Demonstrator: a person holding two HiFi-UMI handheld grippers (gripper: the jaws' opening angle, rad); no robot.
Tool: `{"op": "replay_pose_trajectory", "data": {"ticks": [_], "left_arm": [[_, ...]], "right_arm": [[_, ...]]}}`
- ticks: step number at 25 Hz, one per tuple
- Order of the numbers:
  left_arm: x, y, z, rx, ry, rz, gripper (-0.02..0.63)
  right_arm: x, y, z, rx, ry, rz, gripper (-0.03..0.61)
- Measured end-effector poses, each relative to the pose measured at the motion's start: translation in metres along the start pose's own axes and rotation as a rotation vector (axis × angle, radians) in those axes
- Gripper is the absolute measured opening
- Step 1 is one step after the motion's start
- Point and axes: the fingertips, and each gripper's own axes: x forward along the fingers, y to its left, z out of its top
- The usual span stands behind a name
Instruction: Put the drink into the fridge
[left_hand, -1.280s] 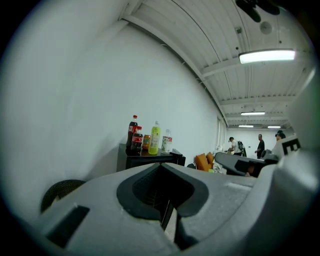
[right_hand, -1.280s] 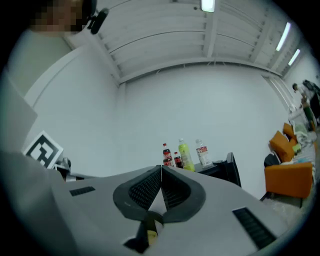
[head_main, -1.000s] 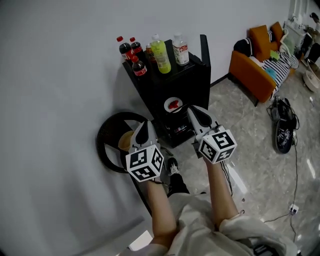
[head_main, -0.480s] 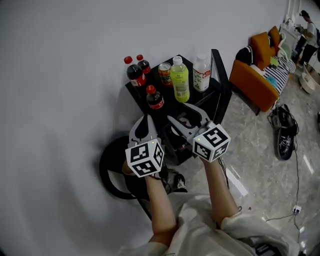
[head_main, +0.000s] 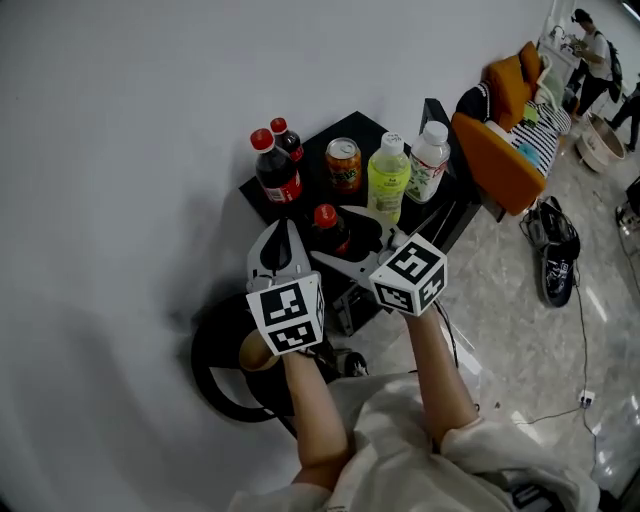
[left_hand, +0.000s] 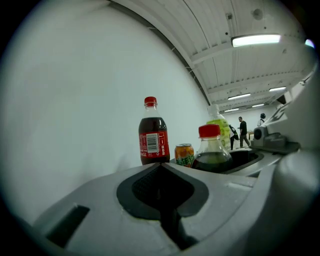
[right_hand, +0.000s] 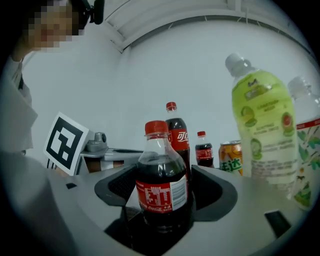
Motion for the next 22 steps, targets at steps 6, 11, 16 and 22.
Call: {"op": "replay_pose_trajectory", "data": {"ticks": [6, 11, 16, 22], "left_arm": [[0.013, 0.012, -0.003, -0.012, 0.009, -0.034, 0.008], [0.013, 0.018, -0.013, -0.038, 0.026, 0.014, 0.009], [-0.004, 0.005, -0.001, -0.039, 0.023, 0.135, 0.009], [-0.037, -0.049, 0.000, -0.070, 0.007, 0.270, 0.009]], "right_arm": [[0.020, 0.003, -0.005, -0.042, 0.073, 0.074, 0.299], [0.026, 0.004, -0.006, -0.078, 0.047, 0.099, 0.299], [0.003, 0.007, 0.003, -0.049, -0.027, 0.136, 0.299], [-0.061, 0.012, 0.008, -0.067, -0.067, 0.251, 0.299]]}}
